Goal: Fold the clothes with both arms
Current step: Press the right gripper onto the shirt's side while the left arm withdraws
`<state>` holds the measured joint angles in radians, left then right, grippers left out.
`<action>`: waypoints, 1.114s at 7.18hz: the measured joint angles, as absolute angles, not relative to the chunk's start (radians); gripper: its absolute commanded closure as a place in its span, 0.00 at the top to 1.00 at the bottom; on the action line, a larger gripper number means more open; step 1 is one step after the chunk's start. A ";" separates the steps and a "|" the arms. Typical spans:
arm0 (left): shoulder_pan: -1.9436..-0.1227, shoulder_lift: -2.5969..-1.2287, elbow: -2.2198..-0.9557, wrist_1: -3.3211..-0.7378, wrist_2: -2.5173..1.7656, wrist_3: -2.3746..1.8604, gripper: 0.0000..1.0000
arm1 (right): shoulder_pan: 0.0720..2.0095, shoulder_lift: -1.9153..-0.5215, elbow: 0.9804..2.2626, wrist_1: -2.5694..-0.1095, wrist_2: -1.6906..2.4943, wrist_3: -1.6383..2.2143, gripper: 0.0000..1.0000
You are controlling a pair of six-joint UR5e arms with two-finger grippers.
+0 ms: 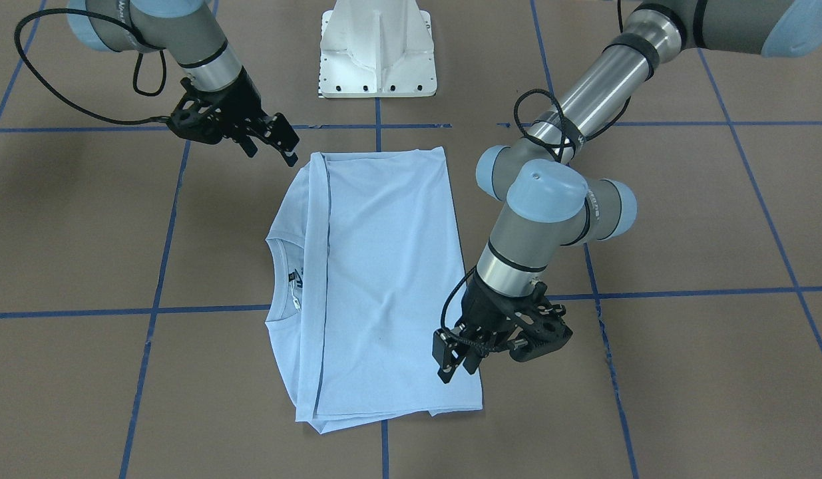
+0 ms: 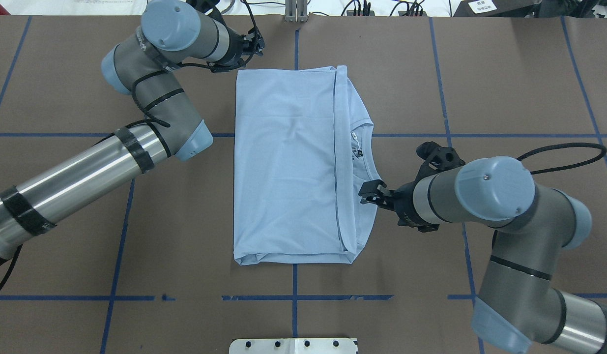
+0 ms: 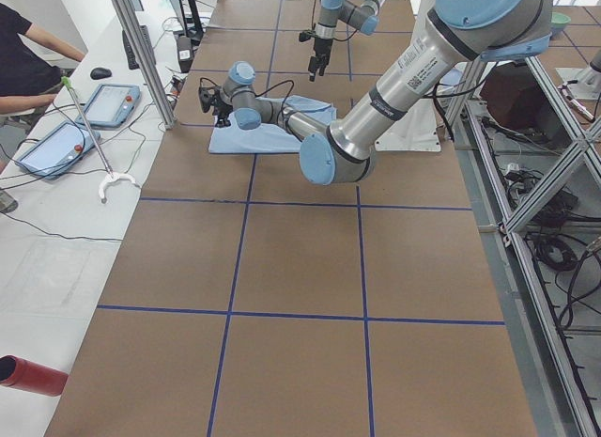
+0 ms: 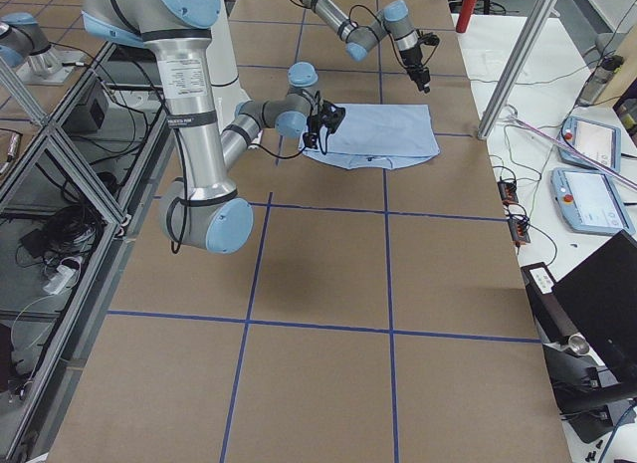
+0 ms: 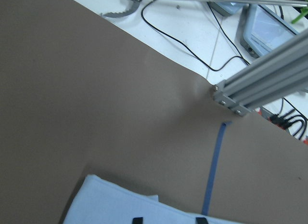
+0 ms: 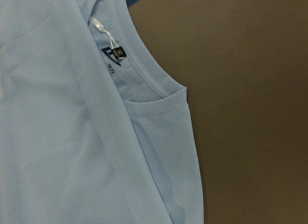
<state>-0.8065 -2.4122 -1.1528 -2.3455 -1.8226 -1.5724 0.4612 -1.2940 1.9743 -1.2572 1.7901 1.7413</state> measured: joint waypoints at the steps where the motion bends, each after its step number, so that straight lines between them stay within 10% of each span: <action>1: -0.807 -2.335 -1.281 -2.310 -1.867 -1.571 0.56 | 0.437 -1.248 1.912 -1.277 1.773 1.652 1.00; 8: -0.808 -2.227 -1.427 -2.264 -1.895 -1.563 0.56 | 0.392 -1.026 1.763 -1.617 1.760 1.191 1.00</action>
<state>-0.8083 -2.2268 -1.4265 -2.2638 -1.8949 -1.5631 0.3922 -1.0257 1.7635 -1.6171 1.7599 1.1905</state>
